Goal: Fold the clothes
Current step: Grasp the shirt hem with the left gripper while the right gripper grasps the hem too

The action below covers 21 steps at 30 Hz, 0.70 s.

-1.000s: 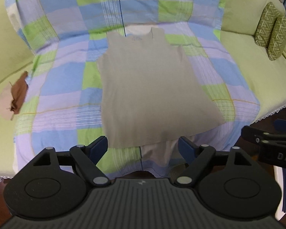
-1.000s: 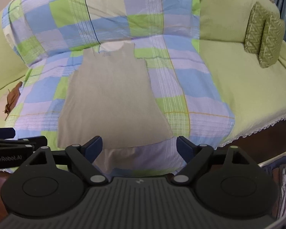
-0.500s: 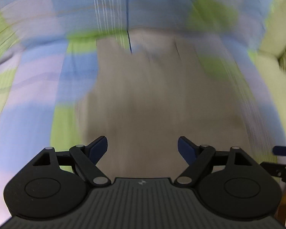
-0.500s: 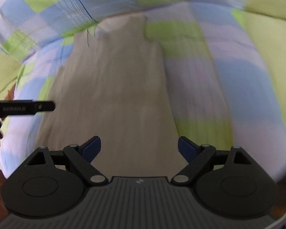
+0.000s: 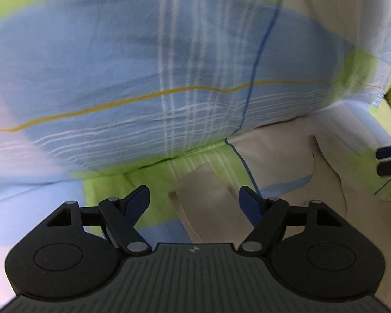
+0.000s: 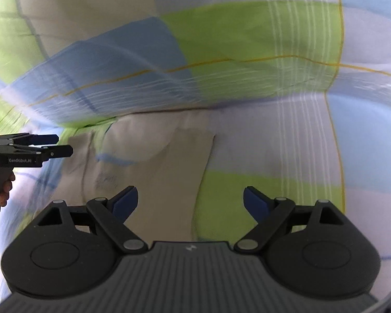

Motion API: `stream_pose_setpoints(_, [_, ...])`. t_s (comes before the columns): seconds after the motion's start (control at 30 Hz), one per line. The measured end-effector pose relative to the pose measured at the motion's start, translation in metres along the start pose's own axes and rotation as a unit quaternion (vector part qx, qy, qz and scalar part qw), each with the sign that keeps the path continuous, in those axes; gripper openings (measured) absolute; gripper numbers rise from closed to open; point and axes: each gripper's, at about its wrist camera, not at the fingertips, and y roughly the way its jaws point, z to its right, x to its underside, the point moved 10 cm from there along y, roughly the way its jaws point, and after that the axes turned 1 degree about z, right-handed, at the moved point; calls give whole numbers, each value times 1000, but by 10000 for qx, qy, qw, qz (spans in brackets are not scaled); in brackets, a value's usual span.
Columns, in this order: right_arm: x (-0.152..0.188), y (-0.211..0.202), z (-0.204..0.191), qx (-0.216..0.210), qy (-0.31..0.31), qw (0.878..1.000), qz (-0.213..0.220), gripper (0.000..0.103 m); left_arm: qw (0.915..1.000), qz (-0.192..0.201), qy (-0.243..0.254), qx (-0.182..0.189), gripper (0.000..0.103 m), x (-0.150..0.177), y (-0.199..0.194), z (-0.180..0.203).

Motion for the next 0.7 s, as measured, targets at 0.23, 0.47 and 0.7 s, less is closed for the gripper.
stream_pose_setpoints(0.23, [-18,18,12,-227,100,9997,72,86,9902,-205,40,1384,42,5,22,-11])
stream_pose_setpoints(0.47, [-36,34,28,-650,-48,9979,19,86,9812,-422,99,1883,6,15,26,-26])
stream_pose_setpoints(0.7, [-63,65,29,-1341,-728,9878,-322,59,9823,-472,820,1614,7,23,30,-13])
